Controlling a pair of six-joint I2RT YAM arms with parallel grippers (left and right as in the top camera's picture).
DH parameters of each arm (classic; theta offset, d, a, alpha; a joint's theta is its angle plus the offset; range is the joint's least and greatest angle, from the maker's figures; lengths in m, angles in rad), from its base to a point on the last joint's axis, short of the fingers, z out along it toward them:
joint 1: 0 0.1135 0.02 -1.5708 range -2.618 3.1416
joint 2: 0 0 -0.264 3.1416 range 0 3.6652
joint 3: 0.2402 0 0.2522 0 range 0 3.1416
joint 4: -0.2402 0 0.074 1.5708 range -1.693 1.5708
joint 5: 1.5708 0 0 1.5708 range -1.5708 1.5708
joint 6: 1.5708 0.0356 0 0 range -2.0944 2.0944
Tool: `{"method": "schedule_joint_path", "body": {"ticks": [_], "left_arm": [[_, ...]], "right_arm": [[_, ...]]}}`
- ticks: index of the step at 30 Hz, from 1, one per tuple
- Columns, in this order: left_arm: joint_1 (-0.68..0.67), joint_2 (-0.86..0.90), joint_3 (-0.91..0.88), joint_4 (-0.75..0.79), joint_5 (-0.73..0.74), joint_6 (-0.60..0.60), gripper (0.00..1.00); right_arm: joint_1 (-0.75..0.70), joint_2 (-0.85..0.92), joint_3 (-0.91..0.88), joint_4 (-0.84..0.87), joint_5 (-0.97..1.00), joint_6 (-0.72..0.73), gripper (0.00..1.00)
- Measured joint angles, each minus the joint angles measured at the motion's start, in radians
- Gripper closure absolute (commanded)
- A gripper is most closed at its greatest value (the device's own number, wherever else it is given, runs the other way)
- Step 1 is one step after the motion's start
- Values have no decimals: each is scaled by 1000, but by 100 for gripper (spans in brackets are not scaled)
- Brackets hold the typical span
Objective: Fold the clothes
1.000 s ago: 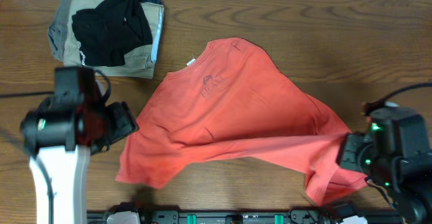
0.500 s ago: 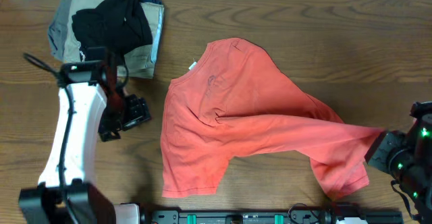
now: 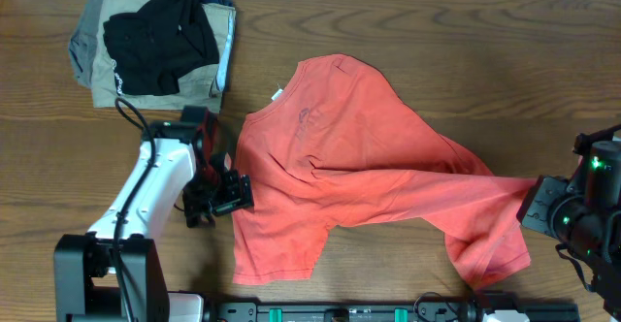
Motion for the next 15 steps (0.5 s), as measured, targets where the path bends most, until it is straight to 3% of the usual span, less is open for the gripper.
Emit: {"method": "schedule_joint_path", "body": {"ticks": [15], "left_arm": [[-50, 0, -100, 100, -41, -108, 19]], "right_arm": [[0, 1, 0, -6, -11, 0, 99]]}}
